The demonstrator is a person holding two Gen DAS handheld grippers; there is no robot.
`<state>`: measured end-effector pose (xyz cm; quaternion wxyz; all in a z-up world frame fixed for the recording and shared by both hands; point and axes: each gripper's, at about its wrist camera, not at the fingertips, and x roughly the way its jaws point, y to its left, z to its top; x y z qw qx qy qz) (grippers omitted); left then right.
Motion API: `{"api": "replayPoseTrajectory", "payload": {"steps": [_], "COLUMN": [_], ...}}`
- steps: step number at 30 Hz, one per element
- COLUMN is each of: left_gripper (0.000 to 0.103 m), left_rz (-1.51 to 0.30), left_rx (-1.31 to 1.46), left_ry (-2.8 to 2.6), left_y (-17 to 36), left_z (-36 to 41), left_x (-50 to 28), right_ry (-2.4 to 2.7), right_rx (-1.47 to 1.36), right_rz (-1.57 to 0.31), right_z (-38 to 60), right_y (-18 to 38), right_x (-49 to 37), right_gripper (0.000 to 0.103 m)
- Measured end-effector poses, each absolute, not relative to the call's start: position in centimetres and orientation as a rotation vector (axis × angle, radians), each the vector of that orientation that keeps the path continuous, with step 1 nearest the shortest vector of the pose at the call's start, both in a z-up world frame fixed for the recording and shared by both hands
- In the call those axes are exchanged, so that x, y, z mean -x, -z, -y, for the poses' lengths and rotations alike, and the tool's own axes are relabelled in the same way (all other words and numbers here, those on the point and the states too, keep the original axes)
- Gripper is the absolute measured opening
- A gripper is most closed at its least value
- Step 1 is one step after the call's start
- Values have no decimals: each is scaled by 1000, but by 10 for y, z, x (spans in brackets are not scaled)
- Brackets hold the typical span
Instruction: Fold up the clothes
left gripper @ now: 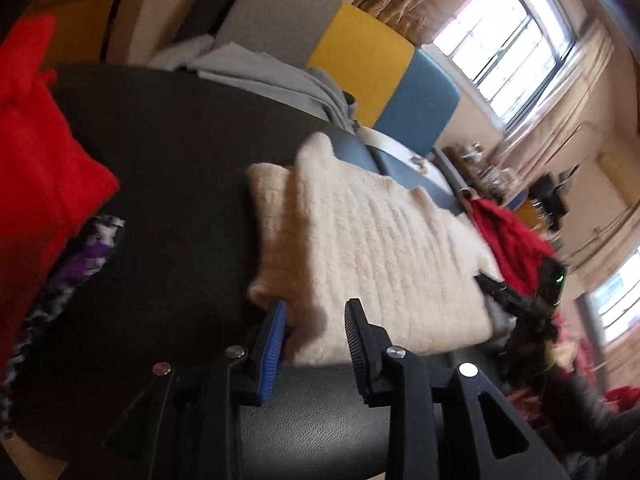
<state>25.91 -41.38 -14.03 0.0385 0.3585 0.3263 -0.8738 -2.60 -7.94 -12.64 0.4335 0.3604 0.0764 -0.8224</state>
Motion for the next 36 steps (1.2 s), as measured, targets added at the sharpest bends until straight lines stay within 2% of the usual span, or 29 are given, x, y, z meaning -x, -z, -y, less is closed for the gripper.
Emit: {"api": "replayPoseTrajectory", "payload": {"steps": [3, 5, 6, 10, 18, 20, 26, 30, 33, 36], "left_gripper": [31, 24, 8, 5, 8, 16, 22, 24, 27, 27], "left_rz": [-1026, -1043, -1051, -1043, -998, -987, -953, -977, -996, -963], "left_rx": [-1130, -1151, -1161, -1169, -1166, -1165, -1160, -1195, -1251, -1299], "left_ry": [2710, 2730, 2740, 2787, 2690, 2665, 2592, 2540, 2497, 2501], "left_y": [141, 141, 141, 132, 130, 129, 127, 137, 147, 150], "left_z": [410, 408, 407, 399, 405, 407, 412, 428, 441, 442], "left_x": [-250, -243, -240, -237, -221, -217, -205, -168, -137, -122], "right_ry": [2050, 2048, 2046, 2045, 2025, 2025, 2015, 1996, 1966, 1965], "right_rx": [-896, -896, -896, -897, -899, -897, -892, -890, -908, -899], "right_rz": [-193, -190, -186, -183, -143, -145, -137, -134, -138, -121], "right_z": [87, 90, 89, 88, 83, 84, 83, 85, 88, 87], "right_y": [126, 128, 128, 129, 129, 129, 129, 128, 120, 100], "right_x": [26, 26, 27, 27, 34, 34, 34, 33, 31, 32], "right_gripper": [57, 57, 57, 58, 58, 59, 60, 68, 79, 80]}}
